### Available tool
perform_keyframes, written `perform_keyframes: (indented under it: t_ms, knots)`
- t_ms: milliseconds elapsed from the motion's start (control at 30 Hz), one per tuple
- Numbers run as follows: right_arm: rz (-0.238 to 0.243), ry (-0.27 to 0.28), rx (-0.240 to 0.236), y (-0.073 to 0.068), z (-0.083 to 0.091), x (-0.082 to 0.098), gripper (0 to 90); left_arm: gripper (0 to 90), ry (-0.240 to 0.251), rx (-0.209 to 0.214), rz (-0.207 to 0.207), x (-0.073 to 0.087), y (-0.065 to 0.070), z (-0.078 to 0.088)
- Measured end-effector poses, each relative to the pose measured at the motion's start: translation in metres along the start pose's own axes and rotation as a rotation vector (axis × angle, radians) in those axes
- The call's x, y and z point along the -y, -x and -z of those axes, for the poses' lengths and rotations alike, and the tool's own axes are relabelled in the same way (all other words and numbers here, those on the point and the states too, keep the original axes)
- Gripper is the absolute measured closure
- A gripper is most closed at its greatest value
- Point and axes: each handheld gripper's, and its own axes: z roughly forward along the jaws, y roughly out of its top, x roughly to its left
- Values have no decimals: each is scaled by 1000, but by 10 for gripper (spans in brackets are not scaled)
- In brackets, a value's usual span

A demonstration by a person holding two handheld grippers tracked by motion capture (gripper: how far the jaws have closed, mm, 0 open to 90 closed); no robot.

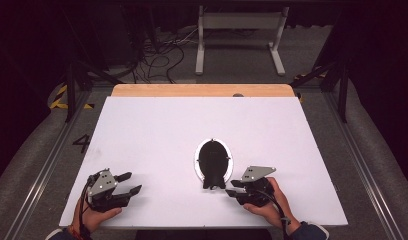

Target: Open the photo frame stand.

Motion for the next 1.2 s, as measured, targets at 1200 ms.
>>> perform_keyframes:
  t_ms: [1200]
  knots:
    - [-53, 9, -61, 2, -21, -8, 636, 384, -2, -1, 27, 2, 0, -3]
